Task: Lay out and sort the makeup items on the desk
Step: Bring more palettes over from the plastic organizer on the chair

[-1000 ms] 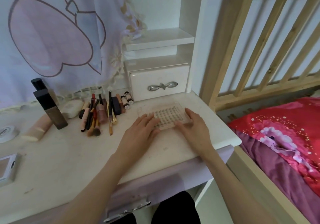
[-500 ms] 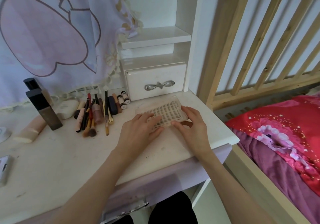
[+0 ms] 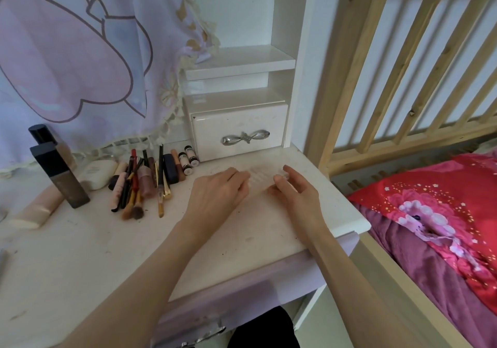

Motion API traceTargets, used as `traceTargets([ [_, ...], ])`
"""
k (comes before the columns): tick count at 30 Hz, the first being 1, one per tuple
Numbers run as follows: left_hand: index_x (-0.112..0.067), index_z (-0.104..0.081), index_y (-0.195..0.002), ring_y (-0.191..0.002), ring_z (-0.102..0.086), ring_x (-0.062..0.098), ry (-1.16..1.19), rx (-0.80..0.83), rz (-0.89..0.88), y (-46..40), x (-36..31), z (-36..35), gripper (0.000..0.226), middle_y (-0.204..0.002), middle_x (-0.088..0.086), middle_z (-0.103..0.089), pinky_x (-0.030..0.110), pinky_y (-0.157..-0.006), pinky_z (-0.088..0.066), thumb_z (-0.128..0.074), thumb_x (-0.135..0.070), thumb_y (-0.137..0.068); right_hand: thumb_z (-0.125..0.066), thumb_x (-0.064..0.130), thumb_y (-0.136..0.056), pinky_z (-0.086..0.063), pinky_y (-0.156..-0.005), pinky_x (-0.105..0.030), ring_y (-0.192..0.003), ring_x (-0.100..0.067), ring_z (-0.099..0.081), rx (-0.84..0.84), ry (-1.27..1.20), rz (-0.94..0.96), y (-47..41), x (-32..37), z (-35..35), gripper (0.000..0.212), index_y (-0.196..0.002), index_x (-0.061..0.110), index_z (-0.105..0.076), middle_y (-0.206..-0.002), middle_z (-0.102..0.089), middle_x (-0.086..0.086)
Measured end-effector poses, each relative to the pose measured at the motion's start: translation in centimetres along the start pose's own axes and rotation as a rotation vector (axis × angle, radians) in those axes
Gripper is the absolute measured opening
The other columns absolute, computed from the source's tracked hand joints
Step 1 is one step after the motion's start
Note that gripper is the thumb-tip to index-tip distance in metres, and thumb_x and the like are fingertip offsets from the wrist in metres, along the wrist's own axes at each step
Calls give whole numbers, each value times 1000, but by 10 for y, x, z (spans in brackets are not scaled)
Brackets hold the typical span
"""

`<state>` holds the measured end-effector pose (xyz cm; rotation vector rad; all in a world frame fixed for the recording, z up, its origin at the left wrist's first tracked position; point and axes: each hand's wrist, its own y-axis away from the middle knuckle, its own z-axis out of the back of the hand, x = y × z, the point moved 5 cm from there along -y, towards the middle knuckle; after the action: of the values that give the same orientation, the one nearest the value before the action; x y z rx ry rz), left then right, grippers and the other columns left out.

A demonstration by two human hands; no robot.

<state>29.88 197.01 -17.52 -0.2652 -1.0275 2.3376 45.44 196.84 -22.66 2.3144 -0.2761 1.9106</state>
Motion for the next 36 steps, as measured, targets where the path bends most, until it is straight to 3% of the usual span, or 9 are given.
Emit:
traceTargets([
  [5, -20, -72, -87, -77, -64, 17, 152, 167, 73, 8, 1, -9, 31, -90, -5, -67, 27, -48, -50, -47, -39, -87, -63, 7, -87, -52, -79, -16, -77, -4, -67, 17, 107, 18, -3, -2, -2, 34, -120, 11, -58, -101, -69, -5],
  [7, -21, -68, -106, -99, -61, 17, 218, 298, 186, 10, 3, -9, 37, -112, -5, -63, 36, -69, -56, -51, -47, -86, -62, 5, -87, -52, -73, -15, -72, -7, -67, 5, 84, 2, -5, -2, -1, 29, -116, 8, -60, -95, -71, -7],
  [10, -27, -50, -132, -128, -41, 10, 236, 458, 258, 15, 6, -11, 47, -141, -9, -44, 29, -100, -37, -54, -45, -88, -63, 3, -86, -52, -67, -13, -64, -6, -67, -11, 71, 7, -5, -1, -1, 23, -109, 4, -62, -90, -70, -8],
  [16, -17, -67, -113, -102, -62, 14, 407, 350, 329, 5, 9, 3, 29, -112, -3, -68, 21, -91, -41, -62, -27, -86, -64, 6, -86, -55, -75, -19, -66, -9, -66, 11, 46, 36, 0, 1, -4, 24, -109, 4, -59, -85, -68, -10],
  [20, -14, -71, -99, -80, -64, 24, 484, 331, 298, -6, 2, 12, 27, -90, 7, -71, 30, -78, -46, -58, -34, -85, -57, 22, -92, -53, -81, -26, -84, -14, -67, 84, 78, 65, 1, 4, -8, 26, -103, 0, -65, -89, -70, -6],
  [25, -17, -68, -112, -92, -58, -3, 607, 358, 405, -10, 5, 16, 27, -107, -8, -68, -1, -79, -37, -65, -24, -86, -53, 40, -91, -49, -96, -31, -99, -7, -66, 109, 168, 59, 4, 4, -12, 45, -130, 16, -55, -107, -68, 7],
  [30, -23, -71, -104, -92, -64, 3, 764, 443, 543, -7, 13, 12, 22, -90, -19, -67, 17, -87, -46, -69, -24, -82, -56, 33, -91, -50, -94, -26, -92, -4, -68, 128, 170, 62, 9, 8, -15, 49, -135, 12, -49, -84, -66, 35],
  [33, -30, -71, -99, -96, -63, 1, 841, 486, 571, -3, 11, 5, 18, -97, -19, -69, 18, -92, -46, -69, -28, -82, -61, 23, -89, -52, -80, -18, -87, -8, -70, 123, 116, 35, 9, 7, -15, 49, -133, 8, -47, -90, -72, 9],
  [36, -26, -69, -107, -109, -56, 2, 700, 526, 478, 0, 6, -4, 22, -114, -11, -66, 14, -95, -37, -64, -22, -86, -59, 11, -90, -53, -89, -32, -86, -20, -71, 150, -23, -30, 7, 1, -13, 45, -133, 13, -44, -87, -74, -6],
])
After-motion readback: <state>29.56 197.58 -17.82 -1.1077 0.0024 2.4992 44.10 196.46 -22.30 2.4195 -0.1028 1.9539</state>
